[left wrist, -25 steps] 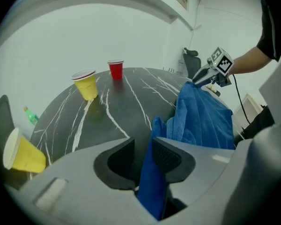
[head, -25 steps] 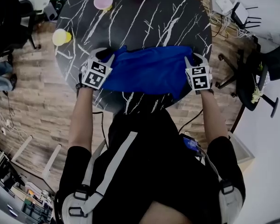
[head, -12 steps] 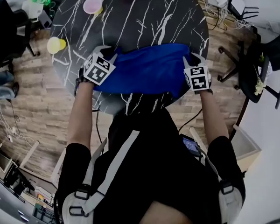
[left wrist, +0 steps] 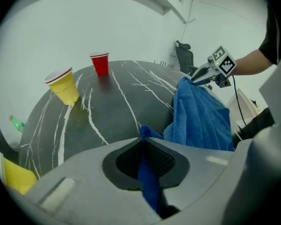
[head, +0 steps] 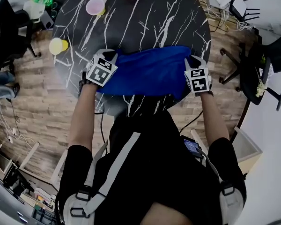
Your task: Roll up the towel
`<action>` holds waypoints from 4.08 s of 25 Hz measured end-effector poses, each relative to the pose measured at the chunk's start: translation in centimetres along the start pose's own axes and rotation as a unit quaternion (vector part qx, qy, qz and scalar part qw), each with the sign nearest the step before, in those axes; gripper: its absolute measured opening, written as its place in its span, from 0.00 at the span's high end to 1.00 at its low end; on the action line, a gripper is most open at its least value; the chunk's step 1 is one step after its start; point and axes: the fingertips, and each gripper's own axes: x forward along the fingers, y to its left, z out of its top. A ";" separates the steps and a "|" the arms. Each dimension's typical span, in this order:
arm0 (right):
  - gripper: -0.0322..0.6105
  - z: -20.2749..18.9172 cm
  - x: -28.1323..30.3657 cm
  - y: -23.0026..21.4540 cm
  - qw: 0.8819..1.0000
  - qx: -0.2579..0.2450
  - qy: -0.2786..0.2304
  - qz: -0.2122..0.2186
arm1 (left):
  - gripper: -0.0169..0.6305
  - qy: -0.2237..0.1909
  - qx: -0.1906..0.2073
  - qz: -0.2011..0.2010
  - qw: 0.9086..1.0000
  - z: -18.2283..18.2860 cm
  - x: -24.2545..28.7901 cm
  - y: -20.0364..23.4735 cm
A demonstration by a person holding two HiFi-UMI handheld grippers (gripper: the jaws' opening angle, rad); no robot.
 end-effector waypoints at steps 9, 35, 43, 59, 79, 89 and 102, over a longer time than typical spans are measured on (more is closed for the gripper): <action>0.85 0.9 0.4 -0.9 1.000 -0.008 0.003 -0.011 | 0.94 0.002 -0.051 0.128 0.990 -2.0 -2.7 7.1; 0.90 2.9 0.7 -6.7 0.993 0.095 -0.033 -0.069 | 0.94 -0.029 -0.165 0.264 0.950 -5.3 -7.0 15.8; 0.90 3.6 0.1 -7.0 0.986 0.108 -0.082 -0.095 | 0.93 -0.041 -0.162 0.286 0.943 -5.0 -7.1 16.4; 0.86 4.9 -0.2 -7.6 0.980 0.120 -0.117 -0.112 | 0.92 -0.069 -0.168 0.326 0.928 -3.9 -8.1 17.9; 0.69 1.1 -2.4 -0.6 0.987 0.115 -0.084 -0.079 | 0.67 -0.054 -0.143 0.250 0.956 -6.8 -8.1 9.8; 0.69 -5.0 -5.7 5.7 0.986 0.139 -0.056 -0.069 | 0.67 -0.031 -0.139 0.230 0.963 -13.3 -10.5 4.5; 0.70 -11.2 -7.9 9.7 0.982 0.166 -0.023 -0.085 | 0.67 -0.001 -0.131 0.214 0.968 -19.3 -11.9 0.5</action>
